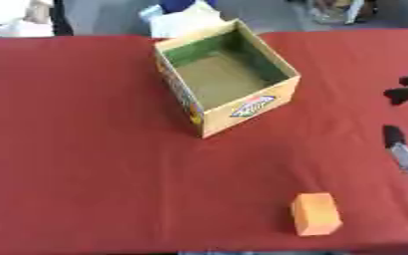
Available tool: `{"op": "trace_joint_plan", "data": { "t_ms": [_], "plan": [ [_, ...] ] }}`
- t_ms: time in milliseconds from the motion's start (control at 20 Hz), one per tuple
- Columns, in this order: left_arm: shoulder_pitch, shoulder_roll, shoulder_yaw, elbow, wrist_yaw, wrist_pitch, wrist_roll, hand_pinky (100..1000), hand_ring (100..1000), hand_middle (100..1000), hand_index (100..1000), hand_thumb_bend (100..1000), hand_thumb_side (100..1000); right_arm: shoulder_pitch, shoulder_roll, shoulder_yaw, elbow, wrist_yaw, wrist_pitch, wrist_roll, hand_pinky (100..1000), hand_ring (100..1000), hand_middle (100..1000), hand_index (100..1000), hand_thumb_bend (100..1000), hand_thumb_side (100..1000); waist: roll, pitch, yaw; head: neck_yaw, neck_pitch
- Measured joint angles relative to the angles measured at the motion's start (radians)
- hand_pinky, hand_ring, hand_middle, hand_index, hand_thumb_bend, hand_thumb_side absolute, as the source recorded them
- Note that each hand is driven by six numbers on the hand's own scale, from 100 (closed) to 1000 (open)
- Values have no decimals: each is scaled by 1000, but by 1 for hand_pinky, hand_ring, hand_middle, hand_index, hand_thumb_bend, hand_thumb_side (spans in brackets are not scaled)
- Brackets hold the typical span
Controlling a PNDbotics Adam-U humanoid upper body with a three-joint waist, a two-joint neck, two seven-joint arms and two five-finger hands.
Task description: Pick up objects on the table and place them in the box.
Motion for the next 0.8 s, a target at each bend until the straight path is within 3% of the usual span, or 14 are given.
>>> {"op": "trace_joint_plan", "data": {
  "t_ms": [100,350,800],
  "plan": [
    [0,0,3,0,5,-2,48,715,989,1000,967,188,701,0,0,0,0,0,0,0,763,862,631,834,100,664,0,0,0,-1,0],
    [-1,0,7,0,5,-5,136,704,973,1000,933,158,691,0,0,0,0,0,1,3,763,862,632,834,100,664,0,0,1,-3,0],
    [0,0,7,0,0,-12,158,675,940,1000,906,131,683,1,0,0,0,0,4,3,766,864,637,835,100,669,-2,-7,-1,-1,3]
  ]
}}
